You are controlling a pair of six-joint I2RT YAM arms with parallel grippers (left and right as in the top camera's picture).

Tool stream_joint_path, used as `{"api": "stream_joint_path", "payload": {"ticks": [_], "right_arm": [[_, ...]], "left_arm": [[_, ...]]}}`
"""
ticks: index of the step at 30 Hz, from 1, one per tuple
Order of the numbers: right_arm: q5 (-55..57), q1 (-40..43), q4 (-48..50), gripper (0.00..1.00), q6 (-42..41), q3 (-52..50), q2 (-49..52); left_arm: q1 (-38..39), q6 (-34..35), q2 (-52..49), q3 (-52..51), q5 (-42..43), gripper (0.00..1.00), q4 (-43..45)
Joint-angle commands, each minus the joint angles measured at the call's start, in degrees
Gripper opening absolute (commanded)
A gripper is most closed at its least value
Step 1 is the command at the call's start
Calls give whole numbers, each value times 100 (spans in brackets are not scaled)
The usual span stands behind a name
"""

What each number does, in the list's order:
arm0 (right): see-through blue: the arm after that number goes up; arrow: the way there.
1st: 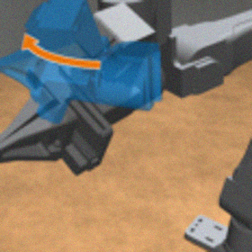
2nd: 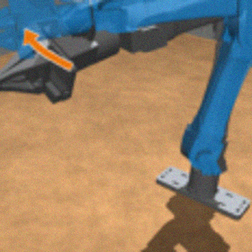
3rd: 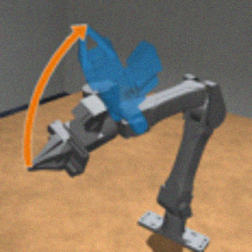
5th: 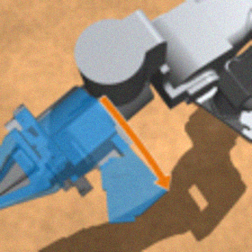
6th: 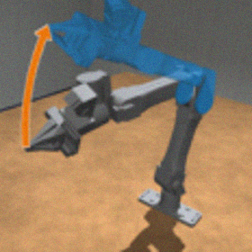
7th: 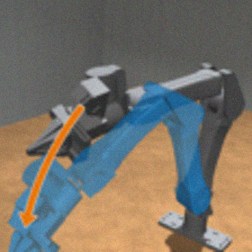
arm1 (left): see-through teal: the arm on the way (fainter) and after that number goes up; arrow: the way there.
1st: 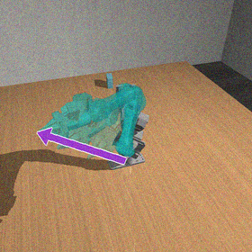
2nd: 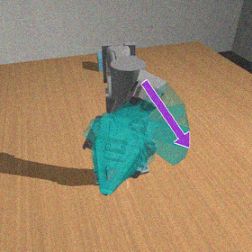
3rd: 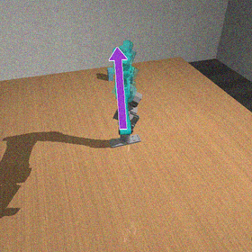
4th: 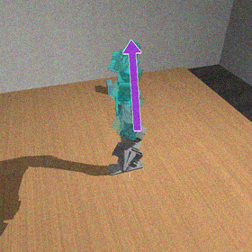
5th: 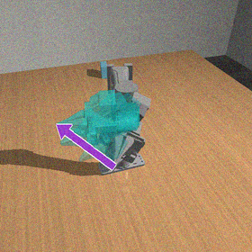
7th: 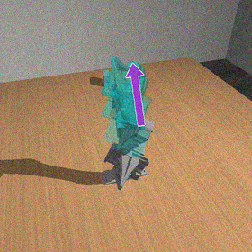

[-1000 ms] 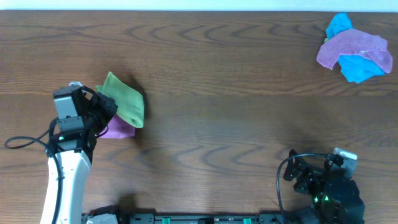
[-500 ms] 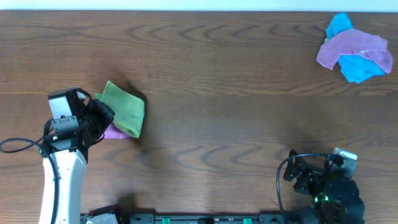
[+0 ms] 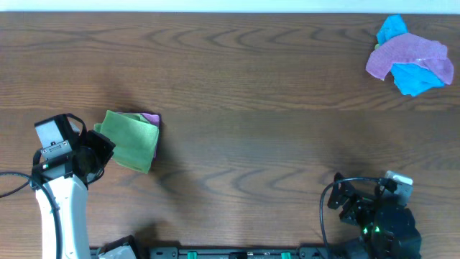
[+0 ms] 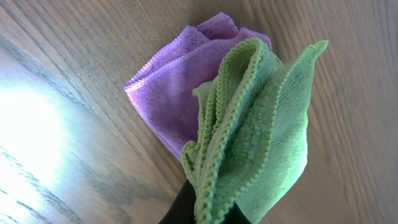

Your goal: Fold the cloth

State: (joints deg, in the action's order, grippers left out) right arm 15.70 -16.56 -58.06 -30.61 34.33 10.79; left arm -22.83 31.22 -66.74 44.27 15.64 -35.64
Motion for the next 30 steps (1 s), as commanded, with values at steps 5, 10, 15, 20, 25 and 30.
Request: {"api": "stream_joint_path", "payload": {"ticks": [5,10,15,20,25,30], "right_arm": [[79,74,-7,99,-63,-2,-35],[79,74,-7,99,-63,-2,-35],[79,74,-7,99,-63,-2,-35],[79,74,-7,99,-63,-2,-35],[79,74,-7,99,-63,-2,-35],[79,74,-7,99,-63,-2,-35]], "left_arm": [[-42,-142,48,-63,-168,27,-11],[-42,-142,48,-63,-275,78,-11],[-42,-140,50,-63,-297,95,-7],[-42,-142,66,-61,-299,95,-9],[-44,-146,264,-61,-485,95,-22],[-46,-146,743,-61,-560,95,-114]]}}
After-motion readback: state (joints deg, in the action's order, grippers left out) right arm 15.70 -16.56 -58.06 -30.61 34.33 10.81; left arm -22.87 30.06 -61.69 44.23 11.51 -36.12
